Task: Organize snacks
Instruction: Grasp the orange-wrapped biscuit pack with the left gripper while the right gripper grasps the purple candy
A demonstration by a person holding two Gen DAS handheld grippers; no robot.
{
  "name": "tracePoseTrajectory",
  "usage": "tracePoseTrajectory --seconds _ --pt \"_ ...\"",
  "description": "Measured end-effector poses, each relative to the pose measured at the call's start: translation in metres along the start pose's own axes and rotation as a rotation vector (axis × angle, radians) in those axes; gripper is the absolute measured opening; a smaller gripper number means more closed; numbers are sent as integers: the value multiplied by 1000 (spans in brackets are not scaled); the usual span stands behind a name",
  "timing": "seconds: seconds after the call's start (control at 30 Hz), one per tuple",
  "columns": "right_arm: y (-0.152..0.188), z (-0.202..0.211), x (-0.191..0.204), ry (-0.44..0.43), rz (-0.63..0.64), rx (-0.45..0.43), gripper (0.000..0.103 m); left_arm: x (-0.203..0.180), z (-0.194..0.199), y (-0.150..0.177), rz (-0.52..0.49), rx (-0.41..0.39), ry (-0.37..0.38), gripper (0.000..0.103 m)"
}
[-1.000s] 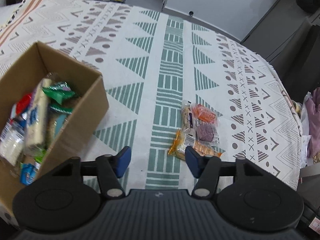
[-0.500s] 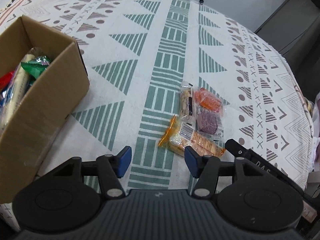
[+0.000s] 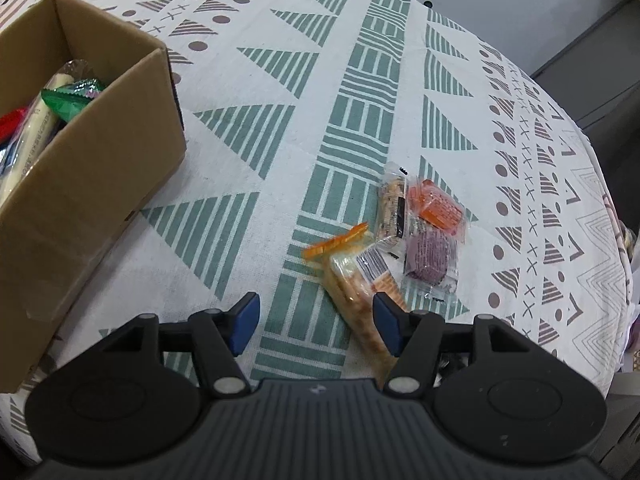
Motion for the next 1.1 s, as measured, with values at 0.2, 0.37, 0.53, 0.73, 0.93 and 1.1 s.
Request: tracePoseTrajectory --seconds 0.2,0.37,0.53,0.73,0.93,1.1 --pt "7 -1 11 -76 -33 29 49 2 -3 -1 25 -2 12 62" --pt "9 -1 14 -191 -90 63 26 1 -5 -2 27 -7 18 62" --pt "6 0 9 -226 -129 69 18 2 -9 -2 29 -7 14 62" --pt "-6 2 0 -178 -131 31 19 -3 -14 0 -9 -33 1 61" --pt "-21 -2 -8 -113 -130 1 25 -4 -19 0 -73 -54 -38 34" --pt "-30 -6 -5 -95 -123 -23 36 -4 -13 -6 -112 -88 -60 34"
Point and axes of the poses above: each gripper's, at about its wrist camera, not at the fingertips, and z roughly against the way its jaws point, x to its left, y to its underside, the point moved 1 cm from there along -z, roughly the way its jaws point, and after that the axes turned 11 degrees about -x, right-handed, at the moved point
